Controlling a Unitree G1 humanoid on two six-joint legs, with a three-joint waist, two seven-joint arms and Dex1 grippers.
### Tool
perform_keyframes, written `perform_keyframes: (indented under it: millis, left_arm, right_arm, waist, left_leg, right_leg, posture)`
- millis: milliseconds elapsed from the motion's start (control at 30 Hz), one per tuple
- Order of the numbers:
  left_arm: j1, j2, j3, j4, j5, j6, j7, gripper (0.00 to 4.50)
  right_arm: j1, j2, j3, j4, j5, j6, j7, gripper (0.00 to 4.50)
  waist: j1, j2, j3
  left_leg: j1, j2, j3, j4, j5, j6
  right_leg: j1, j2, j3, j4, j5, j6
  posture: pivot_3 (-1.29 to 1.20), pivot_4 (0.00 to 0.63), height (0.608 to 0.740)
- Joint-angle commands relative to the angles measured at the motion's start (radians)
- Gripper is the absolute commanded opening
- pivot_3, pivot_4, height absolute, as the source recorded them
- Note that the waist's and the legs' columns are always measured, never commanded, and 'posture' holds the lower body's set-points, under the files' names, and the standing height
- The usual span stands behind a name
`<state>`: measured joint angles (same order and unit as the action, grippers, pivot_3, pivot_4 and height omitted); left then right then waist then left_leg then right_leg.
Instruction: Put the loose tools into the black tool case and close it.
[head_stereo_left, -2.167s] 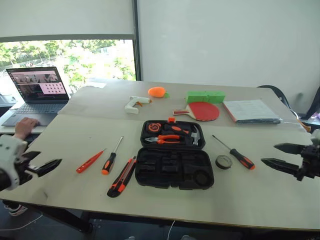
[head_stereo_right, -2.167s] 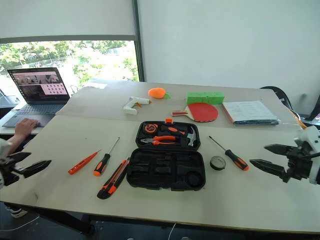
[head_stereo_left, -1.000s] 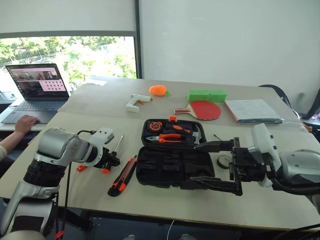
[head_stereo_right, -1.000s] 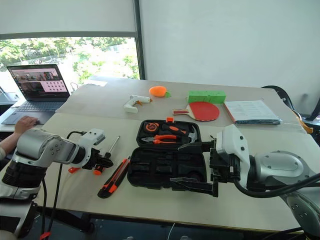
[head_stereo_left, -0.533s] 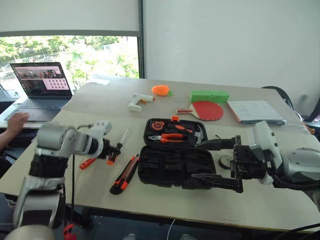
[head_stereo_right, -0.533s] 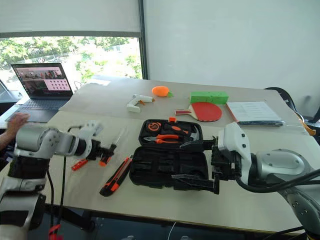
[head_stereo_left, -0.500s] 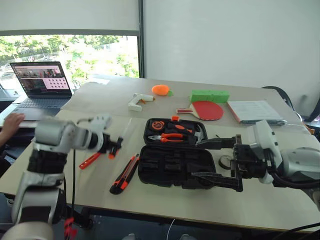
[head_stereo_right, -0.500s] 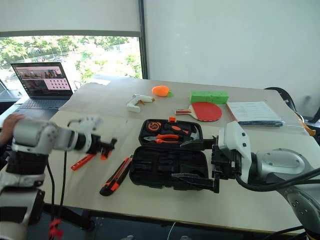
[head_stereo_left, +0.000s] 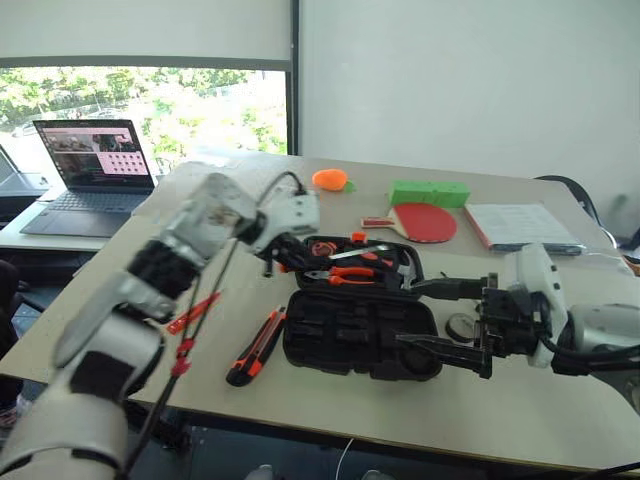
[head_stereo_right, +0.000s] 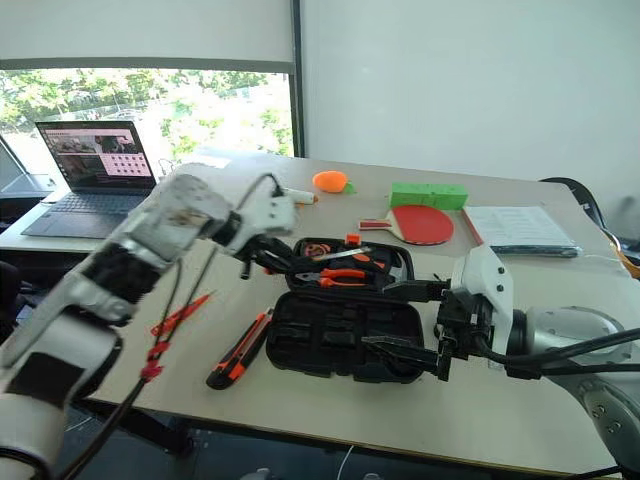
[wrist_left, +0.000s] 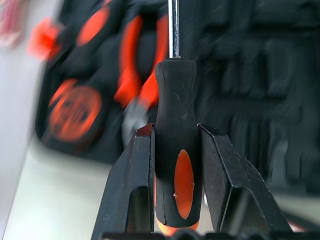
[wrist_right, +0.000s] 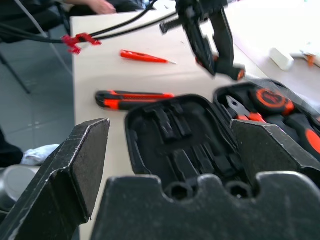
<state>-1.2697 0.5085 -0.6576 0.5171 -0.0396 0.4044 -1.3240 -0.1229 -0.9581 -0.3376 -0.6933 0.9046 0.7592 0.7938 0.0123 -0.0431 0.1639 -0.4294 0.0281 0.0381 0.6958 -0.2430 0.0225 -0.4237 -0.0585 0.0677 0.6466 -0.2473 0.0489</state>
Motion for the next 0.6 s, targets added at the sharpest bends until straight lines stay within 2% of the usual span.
perform_keyframes:
  millis: [33, 133, 300, 600]
  left_arm:
    - [-0.033, -0.066, -0.001, 0.036, 0.057, -0.003, -0.007, 0.84]
    - [-0.02, -0.093, -0.019, 0.044, 0.107, 0.009, -0.024, 0.84]
    - [0.017, -0.091, -0.046, 0.039, 0.187, 0.022, -0.035, 0.84]
    - [0.073, -0.099, -0.027, 0.041, 0.269, -0.002, -0.002, 0.84]
  right_arm:
    - [0.062, -0.016, -0.066, -0.027, -0.068, -0.023, -0.026, 4.5]
    - [0.131, -0.021, -0.098, -0.038, -0.12, -0.033, -0.025, 4.5]
    - [0.195, 0.007, -0.165, -0.057, -0.12, -0.025, -0.046, 4.5]
    - [0.173, 0.027, -0.158, -0.068, -0.096, -0.014, -0.097, 4.5]
  waist:
    - [-0.008, 0.0, 0.0]
    - [-0.011, 0.0, 0.0]
    - [-0.019, 0.001, 0.0]
    - [-0.019, 0.001, 0.0]
  left_leg:
    - [-0.001, 0.0, 0.0, 0.0, 0.0, 0.0]
    - [-0.001, 0.0, -0.001, 0.0, 0.0, 0.0]
    - [0.0, 0.0, -0.002, 0.0, 0.0, 0.0]
    - [0.001, 0.0, -0.007, 0.001, 0.0, 0.0]
  right_leg:
    - [-0.001, 0.0, 0.001, 0.0, 0.0, 0.001]
    - [-0.001, 0.0, 0.001, 0.001, 0.0, 0.001]
    - [0.0, 0.001, 0.001, 0.002, 0.0, 0.001]
    - [0.0, 0.001, 0.001, 0.002, 0.001, 0.001]
  posture:
    - [0.0, 0.15, 0.736]
    - [0.0, 0.15, 0.736]
    - [0.0, 0.15, 0.736]
    - [0.0, 0.15, 0.736]
